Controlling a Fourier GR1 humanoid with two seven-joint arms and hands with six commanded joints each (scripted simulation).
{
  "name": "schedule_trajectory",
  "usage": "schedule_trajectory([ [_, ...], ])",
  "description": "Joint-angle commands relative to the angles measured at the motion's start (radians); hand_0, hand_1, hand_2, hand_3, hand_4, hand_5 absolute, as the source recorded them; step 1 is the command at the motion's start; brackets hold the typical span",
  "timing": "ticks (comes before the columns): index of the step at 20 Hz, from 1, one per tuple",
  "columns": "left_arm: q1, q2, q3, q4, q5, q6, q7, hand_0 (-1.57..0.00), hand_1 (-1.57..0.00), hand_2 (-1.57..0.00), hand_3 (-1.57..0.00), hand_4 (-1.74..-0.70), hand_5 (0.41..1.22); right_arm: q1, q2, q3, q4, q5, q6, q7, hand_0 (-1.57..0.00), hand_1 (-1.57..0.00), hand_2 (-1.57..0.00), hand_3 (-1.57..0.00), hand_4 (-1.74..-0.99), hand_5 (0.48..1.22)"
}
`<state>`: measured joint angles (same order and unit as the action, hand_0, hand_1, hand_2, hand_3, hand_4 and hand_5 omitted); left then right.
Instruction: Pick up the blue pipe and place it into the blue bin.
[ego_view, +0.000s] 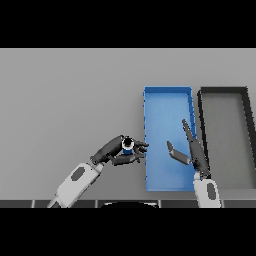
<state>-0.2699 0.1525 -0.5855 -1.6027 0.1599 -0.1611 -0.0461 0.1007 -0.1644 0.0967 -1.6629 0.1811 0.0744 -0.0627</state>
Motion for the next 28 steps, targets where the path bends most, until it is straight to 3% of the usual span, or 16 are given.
schedule_trajectory([
  [1, -0.002, -0.001, -0.005, -0.014, 0.0, 0.005, 0.017, -1.56, -1.56, -1.57, -1.44, -1.73, 1.219, 0.002, 0.012, 0.009, -0.003, 0.003, -0.003, -0.019, 0.0, 0.0, 0.0, 0.0, -1.273, 0.688],
  [5, 0.014, 0.025, -0.008, -0.034, 0.005, 0.0, 0.045, -1.57, -1.57, -1.57, -1.44, -1.73, 1.219, 0.003, -0.005, 0.007, -0.017, -0.015, 0.024, 0.002, 0.0, 0.0, 0.0, 0.0, -1.269, 0.688],
  [7, 0.002, 0.002, -0.019, -0.01, -0.014, 0.014, 0.066, -1.57, -1.57, -1.57, -1.44, -1.73, 1.219, 0.004, -0.021, -0.007, -0.018, -0.031, 0.036, 0.008, 0.0, 0.0, 0.0, 0.0, -1.255, 0.688],
  [11, -0.004, 0.017, -0.007, 0.001, -0.014, 0.007, 0.045, -1.57, -1.57, -1.57, -1.44, -1.73, 1.22, -0.016, -0.03, -0.013, -0.028, -0.053, 0.051, 0.008, 0.0, 0.0, 0.0, 0.0, -1.213, 0.684],
  [14, 0.008, 0.024, -0.006, -0.005, -0.002, 0.0, 0.022, -1.57, -1.57, -1.57, -1.44, -1.73, 1.221, -0.02, -0.043, -0.025, -0.093, -0.235, 0.18, -0.008, 0.0, 0.0, 0.0, 0.0, -1.231, 0.62],
  [16, 0.0, 0.012, -0.014, -0.016, -0.003, 0.009, 0.043, -1.57, -1.57, -1.57, -1.44, -1.73, 1.221, -0.057, -0.086, -0.043, -0.156, -0.367, 0.243, 0.071, 0.0, 0.0, 0.0, 0.0, -1.254, 0.554],
  [20, 0.001, 0.028, -0.01, -0.02, -0.001, 0.003, 0.032, -1.57, -1.57, -1.57, -1.44, -1.73, 1.221, -0.135, -0.171, -0.006, -0.261, -0.591, 0.362, 0.232, 0.0, 0.0, 0.0, 0.0, -1.326, 0.507],
  [24, -0.016, 0.017, -0.024, 0.001, -0.025, 0.008, 0.052, -1.57, -1.57, -1.57, -1.44, -1.73, 1.221, -0.273, -0.218, 0.066, -0.311, -0.682, 0.432, 0.33, 0.0, 0.0, 0.0, 0.0, -1.34, 0.499],
  [28, -0.016, 0.024, -0.025, -0.018, -0.019, 0.007, 0.055, -1.57, -1.57, -1.57, -1.44, -1.73, 1.221, -0.365, -0.212, 0.134, -0.337, -0.686, 0.442, 0.398, 0.0, 0.0, 0.0, 0.0, -1.326, 0.485],
])
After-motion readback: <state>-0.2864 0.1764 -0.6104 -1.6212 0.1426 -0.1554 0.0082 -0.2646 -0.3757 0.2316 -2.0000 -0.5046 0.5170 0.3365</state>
